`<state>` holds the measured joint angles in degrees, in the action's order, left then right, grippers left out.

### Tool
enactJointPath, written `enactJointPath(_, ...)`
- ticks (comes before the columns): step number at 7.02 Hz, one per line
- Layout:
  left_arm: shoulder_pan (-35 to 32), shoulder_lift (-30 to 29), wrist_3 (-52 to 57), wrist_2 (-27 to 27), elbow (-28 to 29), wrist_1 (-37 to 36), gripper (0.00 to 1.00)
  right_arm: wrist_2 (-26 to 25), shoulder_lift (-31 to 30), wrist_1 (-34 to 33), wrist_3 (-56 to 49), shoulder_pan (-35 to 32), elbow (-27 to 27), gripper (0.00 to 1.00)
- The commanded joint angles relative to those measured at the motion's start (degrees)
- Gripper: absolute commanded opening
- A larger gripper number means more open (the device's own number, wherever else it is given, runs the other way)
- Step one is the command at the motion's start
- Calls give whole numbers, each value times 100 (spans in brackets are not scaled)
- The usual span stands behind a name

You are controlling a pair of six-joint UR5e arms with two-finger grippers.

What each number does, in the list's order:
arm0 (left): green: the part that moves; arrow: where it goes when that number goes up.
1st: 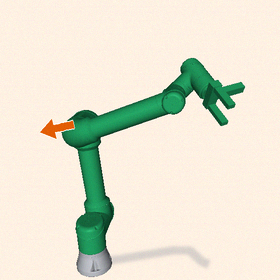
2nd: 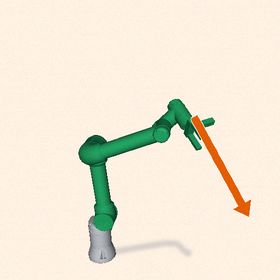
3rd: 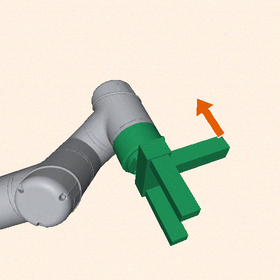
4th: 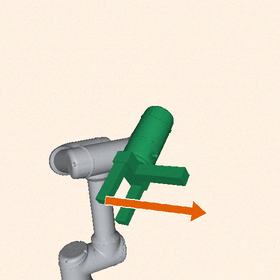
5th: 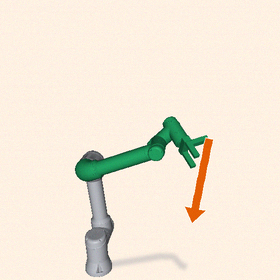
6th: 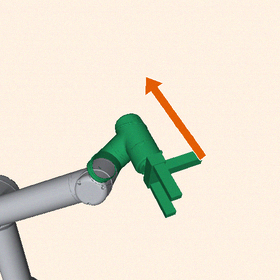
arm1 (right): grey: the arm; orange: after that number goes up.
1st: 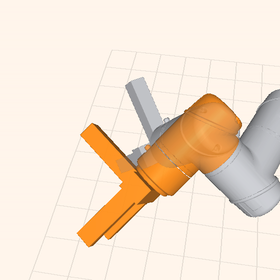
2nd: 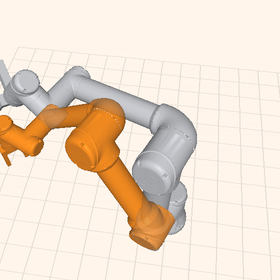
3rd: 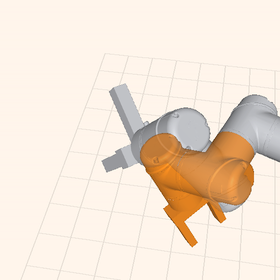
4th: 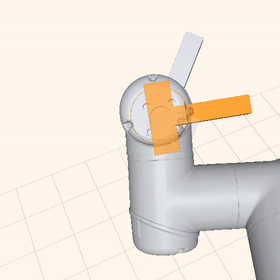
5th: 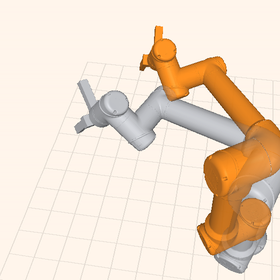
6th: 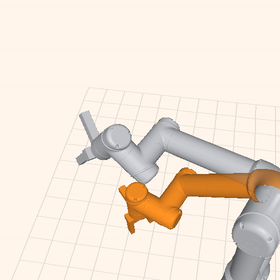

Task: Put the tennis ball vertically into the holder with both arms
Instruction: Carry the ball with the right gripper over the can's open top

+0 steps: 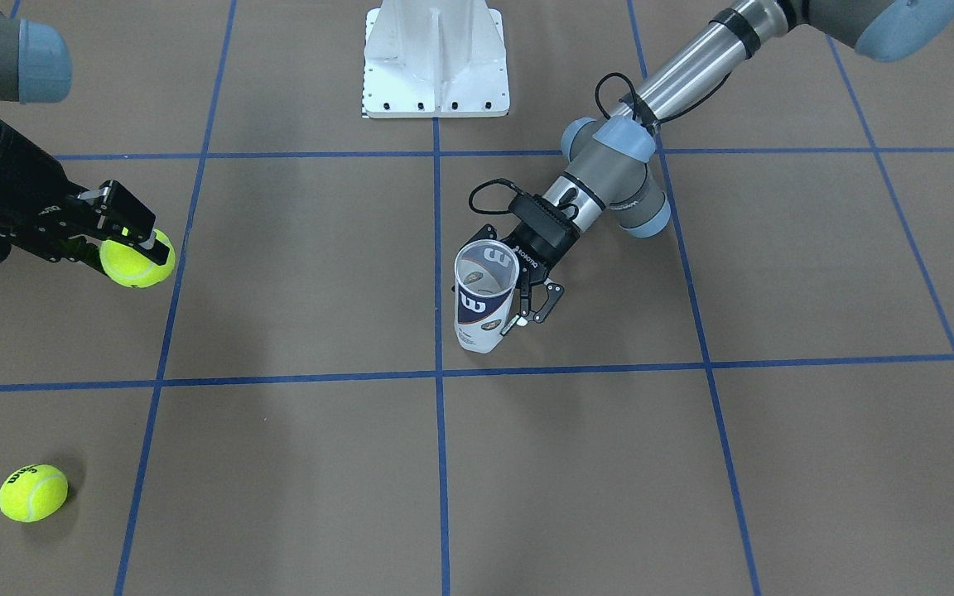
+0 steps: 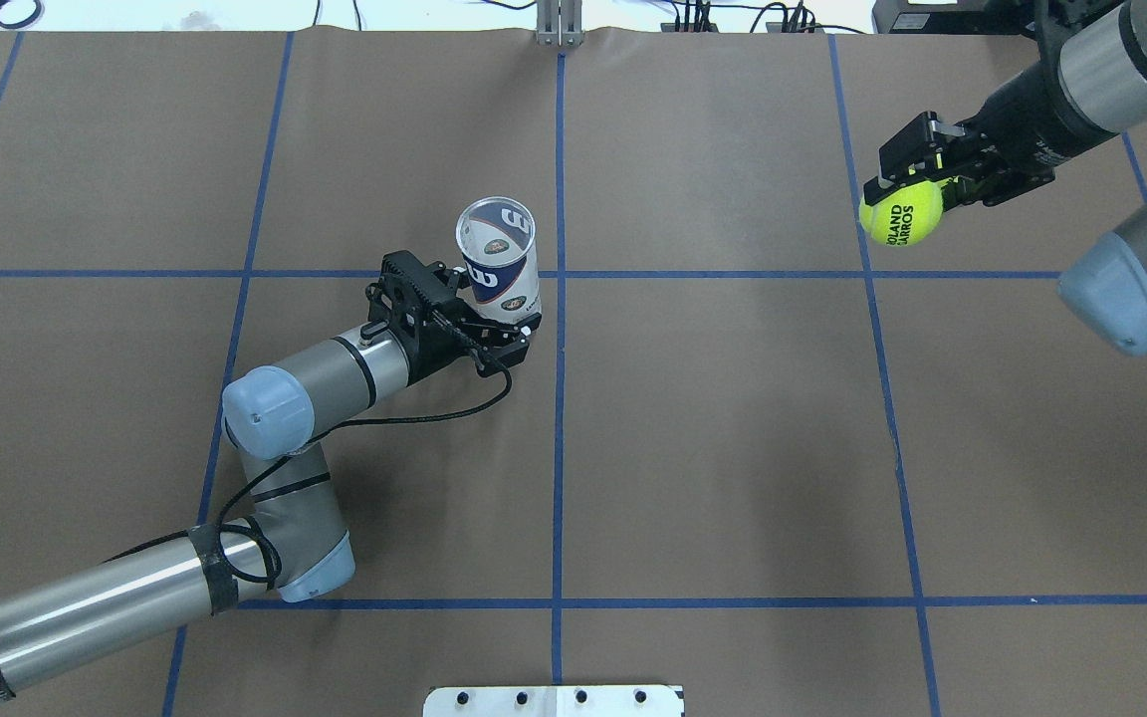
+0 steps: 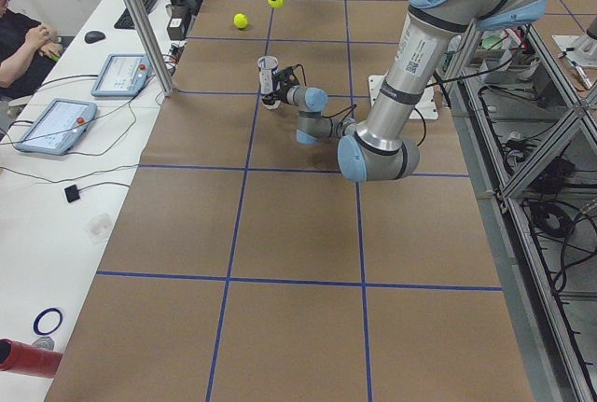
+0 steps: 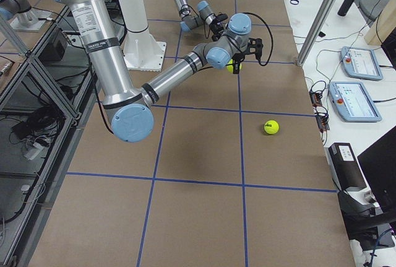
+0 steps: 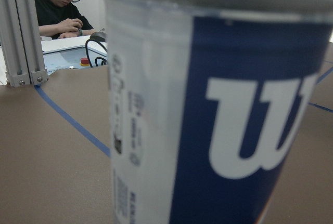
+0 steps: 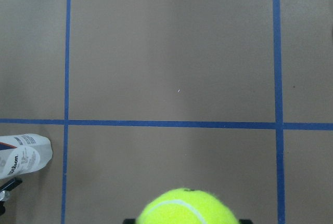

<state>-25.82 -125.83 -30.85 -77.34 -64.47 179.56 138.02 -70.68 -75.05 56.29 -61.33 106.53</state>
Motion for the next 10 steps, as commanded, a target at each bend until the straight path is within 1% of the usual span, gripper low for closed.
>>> enactJointPath(1, -2, -21, 0, 0, 49, 0, 97, 23, 290, -9, 301, 112, 8, 0)
enactJointPath(2, -2, -21, 0, 0, 75, 0, 93, 24, 622, -9, 826, 286, -10, 0)
enactJointPath(3, -2, -21, 0, 0, 75, 0, 83, 24, 930, -9, 1292, 384, -10, 0)
enactJointPath(5, -11, -21, 0, 0, 75, 0, 71, 15, 1510, -18, 2076, 498, -10, 0)
enactJointPath(6, -20, -21, -9, 0, 75, 0, 70, -37, 1870, -44, 2384, 647, -79, 0)
enactJointPath(7, -37, -21, 0, 0, 75, 0, 69, -221, 2126, -45, 2431, 814, -211, 0)
enactJointPath(9, -90, -21, 0, 0, 75, 0, 69, -1062, 2688, -53, 2422, 1349, -692, 0)
enactJointPath(10, -107, -21, 0, 0, 75, 0, 69, -1197, 2822, -45, 2379, 1465, -922, 0)
